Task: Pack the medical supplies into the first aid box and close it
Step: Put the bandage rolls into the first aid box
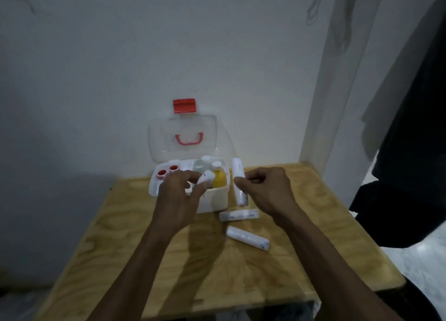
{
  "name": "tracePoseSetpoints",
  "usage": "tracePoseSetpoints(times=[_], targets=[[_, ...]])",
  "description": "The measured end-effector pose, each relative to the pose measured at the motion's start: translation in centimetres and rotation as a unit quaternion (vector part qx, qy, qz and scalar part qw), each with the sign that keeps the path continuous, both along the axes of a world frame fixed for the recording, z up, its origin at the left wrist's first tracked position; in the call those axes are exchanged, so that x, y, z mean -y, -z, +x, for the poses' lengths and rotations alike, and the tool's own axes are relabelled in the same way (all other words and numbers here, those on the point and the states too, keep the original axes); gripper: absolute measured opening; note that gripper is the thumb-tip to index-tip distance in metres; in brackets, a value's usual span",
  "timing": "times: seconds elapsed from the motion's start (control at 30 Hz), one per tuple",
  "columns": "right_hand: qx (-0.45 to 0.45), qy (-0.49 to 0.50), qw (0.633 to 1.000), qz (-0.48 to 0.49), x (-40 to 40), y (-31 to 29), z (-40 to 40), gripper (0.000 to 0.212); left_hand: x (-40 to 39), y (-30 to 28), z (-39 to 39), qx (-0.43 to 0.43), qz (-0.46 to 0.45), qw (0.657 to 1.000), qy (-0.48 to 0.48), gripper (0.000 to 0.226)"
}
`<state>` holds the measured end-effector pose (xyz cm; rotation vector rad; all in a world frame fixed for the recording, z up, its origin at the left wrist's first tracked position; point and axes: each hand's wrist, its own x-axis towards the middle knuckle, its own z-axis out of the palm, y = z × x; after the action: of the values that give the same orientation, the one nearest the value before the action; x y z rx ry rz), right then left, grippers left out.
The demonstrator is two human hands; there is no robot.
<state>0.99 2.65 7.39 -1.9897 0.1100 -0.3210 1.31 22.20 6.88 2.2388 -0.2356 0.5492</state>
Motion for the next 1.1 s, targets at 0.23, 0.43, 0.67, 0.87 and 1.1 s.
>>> tracePoseSetpoints(times=[0.23,0.43,0.67,0.87,1.1], targets=[[-0.029,-0.036,0.999,-0.018,-8.8,-1.5,4.6,0.020,-7.4,-1.2,2.8,-0.085,-0.018,0.987,-0.138,0.017],[-0.066,-0.017,0.994,-0.088,-13.2,-1.1,9.3,0.035,-8.4,-0.7,6.4,-0.171,0.056,0.971,-0.156,0.029],[-0.081,-0.005,0.986,-0.148,-14.6,0.3,10.0,0.035,-7.5,0.9,7.8,-0.178,0.165,0.950,-0.195,0.021],[-0.065,-0.020,0.974,-0.216,-14.8,1.0,9.8,0.034,-7.4,1.8,8.3,-0.167,0.216,0.938,-0.214,0.018],[-0.062,-0.018,0.969,-0.237,-14.9,1.7,10.0,0.030,-7.5,2.0,8.2,-0.167,0.230,0.939,-0.192,0.033]])
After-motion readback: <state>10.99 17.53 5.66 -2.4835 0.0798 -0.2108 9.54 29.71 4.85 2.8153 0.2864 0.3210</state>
